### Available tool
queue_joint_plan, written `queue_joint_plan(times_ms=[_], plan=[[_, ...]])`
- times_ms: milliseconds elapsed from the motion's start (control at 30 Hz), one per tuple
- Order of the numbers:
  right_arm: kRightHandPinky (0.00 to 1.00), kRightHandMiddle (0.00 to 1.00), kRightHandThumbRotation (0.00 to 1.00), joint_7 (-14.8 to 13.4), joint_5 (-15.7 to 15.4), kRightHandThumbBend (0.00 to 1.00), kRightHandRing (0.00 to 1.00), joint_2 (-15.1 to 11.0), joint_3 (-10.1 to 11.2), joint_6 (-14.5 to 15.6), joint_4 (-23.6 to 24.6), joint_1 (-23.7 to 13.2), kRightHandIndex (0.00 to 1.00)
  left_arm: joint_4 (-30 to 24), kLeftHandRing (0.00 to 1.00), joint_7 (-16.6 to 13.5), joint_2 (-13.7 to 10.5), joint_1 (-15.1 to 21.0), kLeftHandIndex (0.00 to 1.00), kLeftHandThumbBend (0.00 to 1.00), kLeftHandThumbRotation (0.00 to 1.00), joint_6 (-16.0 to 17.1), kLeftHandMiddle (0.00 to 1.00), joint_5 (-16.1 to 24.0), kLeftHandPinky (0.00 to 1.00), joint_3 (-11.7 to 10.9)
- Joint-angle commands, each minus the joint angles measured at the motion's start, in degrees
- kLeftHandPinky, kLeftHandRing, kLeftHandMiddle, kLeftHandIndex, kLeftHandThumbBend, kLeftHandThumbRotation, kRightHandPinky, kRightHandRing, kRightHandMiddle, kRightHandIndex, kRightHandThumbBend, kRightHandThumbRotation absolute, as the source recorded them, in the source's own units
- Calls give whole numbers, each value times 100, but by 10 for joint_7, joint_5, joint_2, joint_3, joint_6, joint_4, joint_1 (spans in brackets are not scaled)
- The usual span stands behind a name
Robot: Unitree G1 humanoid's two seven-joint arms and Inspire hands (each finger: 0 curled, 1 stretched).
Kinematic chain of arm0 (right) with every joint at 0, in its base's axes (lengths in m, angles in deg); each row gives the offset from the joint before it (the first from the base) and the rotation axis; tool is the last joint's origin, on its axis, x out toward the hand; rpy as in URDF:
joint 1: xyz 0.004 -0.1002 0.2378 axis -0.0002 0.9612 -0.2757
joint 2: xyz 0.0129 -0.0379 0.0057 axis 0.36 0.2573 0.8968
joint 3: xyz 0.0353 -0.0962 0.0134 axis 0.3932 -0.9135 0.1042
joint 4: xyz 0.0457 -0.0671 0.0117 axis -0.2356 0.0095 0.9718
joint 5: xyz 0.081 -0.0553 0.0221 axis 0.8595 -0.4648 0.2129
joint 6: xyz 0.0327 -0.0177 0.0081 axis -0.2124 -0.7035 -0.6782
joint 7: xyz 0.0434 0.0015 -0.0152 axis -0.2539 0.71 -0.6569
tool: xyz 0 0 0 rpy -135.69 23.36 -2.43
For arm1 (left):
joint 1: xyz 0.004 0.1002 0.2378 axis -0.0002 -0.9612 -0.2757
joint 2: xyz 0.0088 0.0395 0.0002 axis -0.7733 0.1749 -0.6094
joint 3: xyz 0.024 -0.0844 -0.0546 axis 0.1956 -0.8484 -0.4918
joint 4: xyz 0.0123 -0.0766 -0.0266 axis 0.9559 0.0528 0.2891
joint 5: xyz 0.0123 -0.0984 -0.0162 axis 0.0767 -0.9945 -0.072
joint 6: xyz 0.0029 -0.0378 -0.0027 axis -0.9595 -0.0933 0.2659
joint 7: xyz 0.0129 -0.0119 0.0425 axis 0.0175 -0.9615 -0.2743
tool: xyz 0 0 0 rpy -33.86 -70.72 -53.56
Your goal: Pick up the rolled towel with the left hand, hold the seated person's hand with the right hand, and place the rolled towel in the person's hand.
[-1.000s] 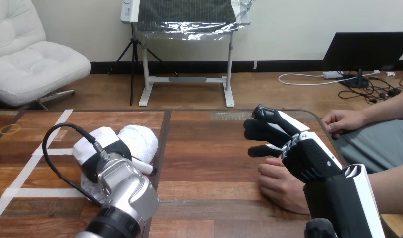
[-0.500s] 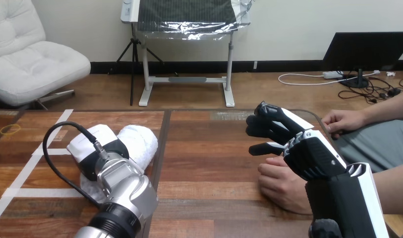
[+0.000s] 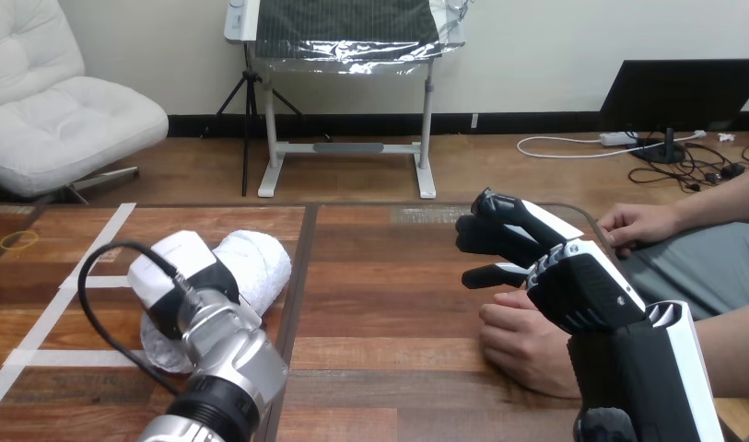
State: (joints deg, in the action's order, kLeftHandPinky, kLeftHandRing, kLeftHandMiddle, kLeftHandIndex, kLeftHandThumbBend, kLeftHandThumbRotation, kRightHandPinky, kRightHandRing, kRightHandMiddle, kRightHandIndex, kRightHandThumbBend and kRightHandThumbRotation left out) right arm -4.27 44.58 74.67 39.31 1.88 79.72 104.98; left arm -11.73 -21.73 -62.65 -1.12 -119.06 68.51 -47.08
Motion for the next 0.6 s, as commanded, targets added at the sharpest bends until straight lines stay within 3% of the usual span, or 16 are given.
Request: queue_joint_plan(times_ms=[0, 67, 233, 567], plan=[[62, 77, 100, -7, 2, 90, 74, 14, 1, -16, 15, -23, 80, 45, 48, -33, -6, 50, 72, 86, 0, 46, 65, -16, 30, -14], [62, 77, 100, -7, 4, 90, 74, 14, 0, -17, 15, -23, 80, 56, 43, -42, -7, 50, 69, 83, 0, 68, 61, -25, 28, -19], [62, 77, 100, -5, 8, 90, 74, 11, -2, -17, 17, -22, 80, 82, 34, -39, -16, 52, 61, 78, 0, 104, 48, -30, 23, -10], [61, 77, 100, -5, 8, 90, 73, 10, 2, -20, 16, -19, 80, 99, 30, -51, -21, 47, 54, 73, 0, 150, 40, -49, 21, -13]])
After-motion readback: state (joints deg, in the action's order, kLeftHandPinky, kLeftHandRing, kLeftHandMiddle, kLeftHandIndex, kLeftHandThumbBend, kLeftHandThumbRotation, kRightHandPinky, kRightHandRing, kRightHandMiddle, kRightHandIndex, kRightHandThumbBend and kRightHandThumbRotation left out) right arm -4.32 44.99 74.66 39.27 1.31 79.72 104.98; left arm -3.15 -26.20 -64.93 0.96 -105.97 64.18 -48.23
